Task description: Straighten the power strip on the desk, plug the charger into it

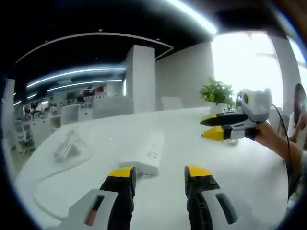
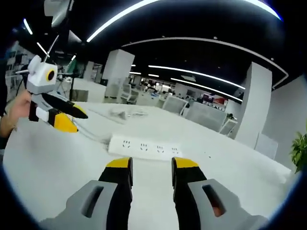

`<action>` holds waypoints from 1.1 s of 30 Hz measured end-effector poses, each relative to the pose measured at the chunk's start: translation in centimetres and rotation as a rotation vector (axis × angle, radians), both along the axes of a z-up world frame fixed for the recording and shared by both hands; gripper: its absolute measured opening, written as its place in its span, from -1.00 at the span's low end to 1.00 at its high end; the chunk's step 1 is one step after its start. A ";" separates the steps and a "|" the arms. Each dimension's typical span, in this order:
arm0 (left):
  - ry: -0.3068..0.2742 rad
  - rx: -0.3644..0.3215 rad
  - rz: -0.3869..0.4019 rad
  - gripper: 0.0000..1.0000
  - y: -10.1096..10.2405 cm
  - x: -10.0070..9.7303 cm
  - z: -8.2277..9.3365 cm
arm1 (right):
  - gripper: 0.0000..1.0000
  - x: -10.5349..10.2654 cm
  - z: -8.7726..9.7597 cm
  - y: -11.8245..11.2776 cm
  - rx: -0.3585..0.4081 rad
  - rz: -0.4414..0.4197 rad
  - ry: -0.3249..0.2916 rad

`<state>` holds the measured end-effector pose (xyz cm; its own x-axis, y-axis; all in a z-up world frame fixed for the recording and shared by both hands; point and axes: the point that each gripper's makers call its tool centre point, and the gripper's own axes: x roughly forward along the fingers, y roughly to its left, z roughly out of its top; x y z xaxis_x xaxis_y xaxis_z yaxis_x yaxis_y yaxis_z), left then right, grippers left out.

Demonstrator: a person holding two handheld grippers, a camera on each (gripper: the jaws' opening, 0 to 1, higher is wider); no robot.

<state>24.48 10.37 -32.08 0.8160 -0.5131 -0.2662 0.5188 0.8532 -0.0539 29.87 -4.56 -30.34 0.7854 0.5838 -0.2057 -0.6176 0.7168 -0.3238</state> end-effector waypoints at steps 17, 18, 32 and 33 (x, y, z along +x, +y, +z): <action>-0.002 -0.033 0.033 -0.16 0.3 2.2 0.8 | -0.37 3.8 0.3 1.0 0.045 0.015 0.027; -0.001 -0.036 0.031 -0.16 0.1 2.2 0.8 | -0.37 4.1 0.3 0.9 0.048 0.015 0.028; -0.030 -0.007 -0.003 -0.15 -1.1 3.4 0.7 | -0.39 6.8 0.7 -0.4 0.069 0.019 0.034; -0.035 -0.010 -0.003 -0.15 -1.0 3.6 0.7 | -0.39 7.0 0.6 -0.5 0.072 0.017 0.036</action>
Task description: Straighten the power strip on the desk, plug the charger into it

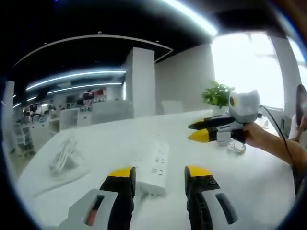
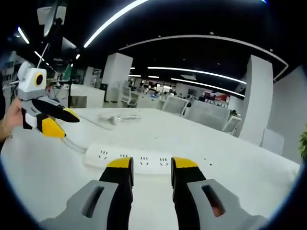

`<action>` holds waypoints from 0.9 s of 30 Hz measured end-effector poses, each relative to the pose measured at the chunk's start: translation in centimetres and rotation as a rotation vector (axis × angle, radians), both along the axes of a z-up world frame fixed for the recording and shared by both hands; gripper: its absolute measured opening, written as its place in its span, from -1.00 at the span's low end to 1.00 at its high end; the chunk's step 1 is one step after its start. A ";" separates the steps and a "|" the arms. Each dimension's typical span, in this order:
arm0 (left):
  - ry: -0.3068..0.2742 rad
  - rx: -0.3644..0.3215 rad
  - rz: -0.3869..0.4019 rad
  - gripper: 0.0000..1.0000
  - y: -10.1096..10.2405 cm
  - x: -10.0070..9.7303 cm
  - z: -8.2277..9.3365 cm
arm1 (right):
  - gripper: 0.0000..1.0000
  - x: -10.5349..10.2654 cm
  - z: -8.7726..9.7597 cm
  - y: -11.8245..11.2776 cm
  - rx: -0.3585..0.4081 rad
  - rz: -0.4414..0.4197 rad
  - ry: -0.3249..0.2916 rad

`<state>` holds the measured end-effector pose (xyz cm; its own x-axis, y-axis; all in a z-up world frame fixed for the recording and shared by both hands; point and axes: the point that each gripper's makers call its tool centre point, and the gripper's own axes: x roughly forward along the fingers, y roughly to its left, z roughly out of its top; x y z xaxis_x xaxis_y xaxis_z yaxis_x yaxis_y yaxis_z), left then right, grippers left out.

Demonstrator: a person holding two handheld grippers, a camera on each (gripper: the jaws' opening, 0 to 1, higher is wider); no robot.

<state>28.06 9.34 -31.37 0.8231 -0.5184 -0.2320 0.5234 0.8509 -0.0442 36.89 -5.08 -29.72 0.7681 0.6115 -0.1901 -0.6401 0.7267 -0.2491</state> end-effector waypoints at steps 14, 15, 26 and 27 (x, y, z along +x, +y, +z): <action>-0.027 -0.026 -0.033 -0.15 0.0 1.4 -0.9 | -0.42 2.5 -1.0 -0.2 -0.020 0.009 0.015; -0.027 -0.027 -0.035 -0.15 0.1 1.4 -1.0 | -0.42 2.7 -1.0 -0.2 -0.021 0.012 0.015; 0.022 -0.012 -0.062 -0.16 0.3 1.0 -2.9 | -0.46 4.9 -1.6 0.1 -0.019 0.028 0.034; 0.026 -0.010 -0.063 -0.16 0.3 0.9 -3.0 | -0.48 5.0 -1.7 0.2 -0.023 0.033 0.037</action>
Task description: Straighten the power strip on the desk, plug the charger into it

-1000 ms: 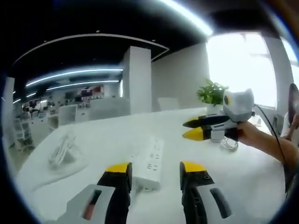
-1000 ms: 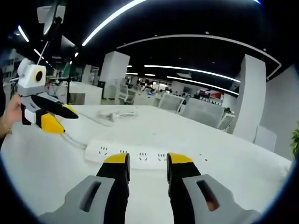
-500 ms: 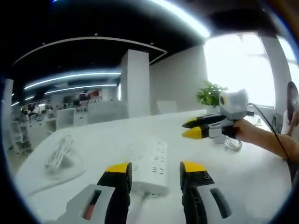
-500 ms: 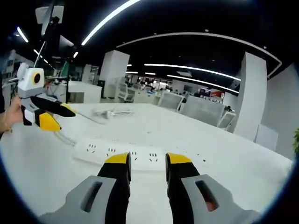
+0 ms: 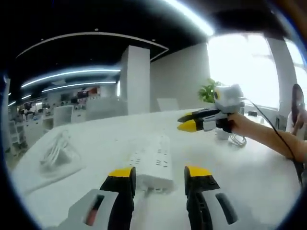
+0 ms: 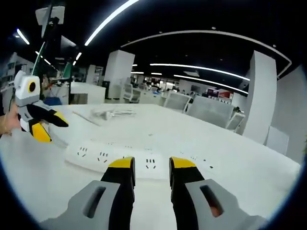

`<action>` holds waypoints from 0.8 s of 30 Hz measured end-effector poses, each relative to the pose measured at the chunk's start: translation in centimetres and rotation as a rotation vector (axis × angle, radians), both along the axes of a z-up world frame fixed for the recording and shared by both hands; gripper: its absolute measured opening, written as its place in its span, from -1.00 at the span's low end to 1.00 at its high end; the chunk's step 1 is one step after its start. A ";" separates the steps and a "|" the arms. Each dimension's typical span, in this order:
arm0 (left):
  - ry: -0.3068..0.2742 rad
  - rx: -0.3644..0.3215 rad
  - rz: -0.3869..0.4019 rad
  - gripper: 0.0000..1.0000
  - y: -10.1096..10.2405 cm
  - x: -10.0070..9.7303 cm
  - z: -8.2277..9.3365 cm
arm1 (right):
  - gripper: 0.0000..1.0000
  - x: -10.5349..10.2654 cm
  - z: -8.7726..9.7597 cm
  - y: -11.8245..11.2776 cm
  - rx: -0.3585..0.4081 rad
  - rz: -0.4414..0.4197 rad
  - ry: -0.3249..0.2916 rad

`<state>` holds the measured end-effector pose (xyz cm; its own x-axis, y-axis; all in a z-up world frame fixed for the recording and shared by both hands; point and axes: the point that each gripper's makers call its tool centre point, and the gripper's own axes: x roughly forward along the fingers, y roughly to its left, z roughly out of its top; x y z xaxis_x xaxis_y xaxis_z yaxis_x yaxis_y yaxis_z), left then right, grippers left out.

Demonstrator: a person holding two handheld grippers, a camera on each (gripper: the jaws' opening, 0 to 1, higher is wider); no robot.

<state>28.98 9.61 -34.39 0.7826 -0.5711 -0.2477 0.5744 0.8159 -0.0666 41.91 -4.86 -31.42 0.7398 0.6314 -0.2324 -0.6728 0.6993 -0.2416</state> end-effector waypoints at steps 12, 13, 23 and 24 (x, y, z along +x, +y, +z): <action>0.034 0.012 -0.045 -0.16 -1.0 -1.0 -1.0 | -0.48 0.4 -1.8 0.4 -0.015 0.052 0.046; 0.041 0.009 -0.052 -0.16 -1.1 -1.1 -1.1 | -0.48 0.4 -1.7 0.4 -0.006 0.055 0.047; 0.088 0.011 -0.066 -0.18 -1.6 -1.1 -2.8 | -0.49 0.5 -1.7 -0.8 0.049 0.043 0.062; 0.089 0.015 -0.068 -0.20 -1.7 -1.1 -3.0 | -0.49 0.6 -1.8 -0.9 0.052 0.043 0.067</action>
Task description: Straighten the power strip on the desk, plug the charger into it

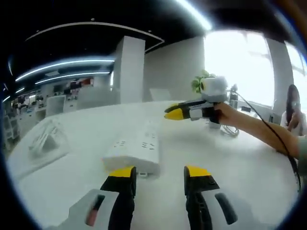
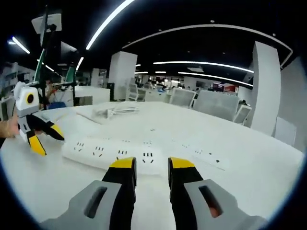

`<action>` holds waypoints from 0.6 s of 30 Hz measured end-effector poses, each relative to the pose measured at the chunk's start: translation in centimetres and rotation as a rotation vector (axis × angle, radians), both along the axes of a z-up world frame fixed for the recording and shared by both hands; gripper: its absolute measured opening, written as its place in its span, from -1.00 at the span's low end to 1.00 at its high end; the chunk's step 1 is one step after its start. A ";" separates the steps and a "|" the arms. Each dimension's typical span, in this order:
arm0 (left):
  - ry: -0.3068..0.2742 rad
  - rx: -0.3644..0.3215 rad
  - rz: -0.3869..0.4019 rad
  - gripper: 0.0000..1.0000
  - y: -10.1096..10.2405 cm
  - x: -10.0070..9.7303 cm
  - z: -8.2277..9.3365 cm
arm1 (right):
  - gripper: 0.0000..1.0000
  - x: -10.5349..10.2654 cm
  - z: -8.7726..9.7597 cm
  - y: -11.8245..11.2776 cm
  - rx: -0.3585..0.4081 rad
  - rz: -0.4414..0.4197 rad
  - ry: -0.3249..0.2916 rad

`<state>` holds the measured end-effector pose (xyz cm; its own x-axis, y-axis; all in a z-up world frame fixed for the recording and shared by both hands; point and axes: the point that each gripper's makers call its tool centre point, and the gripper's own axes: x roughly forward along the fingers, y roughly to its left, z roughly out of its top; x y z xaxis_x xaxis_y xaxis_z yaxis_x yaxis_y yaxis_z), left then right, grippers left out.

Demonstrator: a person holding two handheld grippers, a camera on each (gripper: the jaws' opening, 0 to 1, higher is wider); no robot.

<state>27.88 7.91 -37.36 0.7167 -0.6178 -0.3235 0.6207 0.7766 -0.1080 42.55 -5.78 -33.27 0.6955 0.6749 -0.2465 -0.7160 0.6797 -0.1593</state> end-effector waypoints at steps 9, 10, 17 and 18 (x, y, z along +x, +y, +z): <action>0.017 -0.004 -0.009 -0.22 -0.2 -0.1 -0.5 | -0.52 0.1 -1.4 -0.1 0.002 0.017 0.027; 0.018 -0.002 -0.006 -0.22 -0.1 0.0 -0.5 | -0.53 0.2 -1.6 0.0 0.004 0.020 0.035; 0.023 -0.023 -0.020 -0.21 -0.3 0.0 -0.6 | -0.48 -0.1 -2.1 0.8 -0.021 0.050 0.041; 0.018 -0.015 -0.019 -0.21 -0.3 0.0 -0.6 | -0.47 0.0 -2.1 0.8 -0.021 0.048 0.040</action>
<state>27.93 7.66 -37.99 0.6991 -0.6359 -0.3270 0.6329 0.7631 -0.1308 42.51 -5.03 -35.33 0.6519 0.7017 -0.2876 -0.7537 0.6412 -0.1440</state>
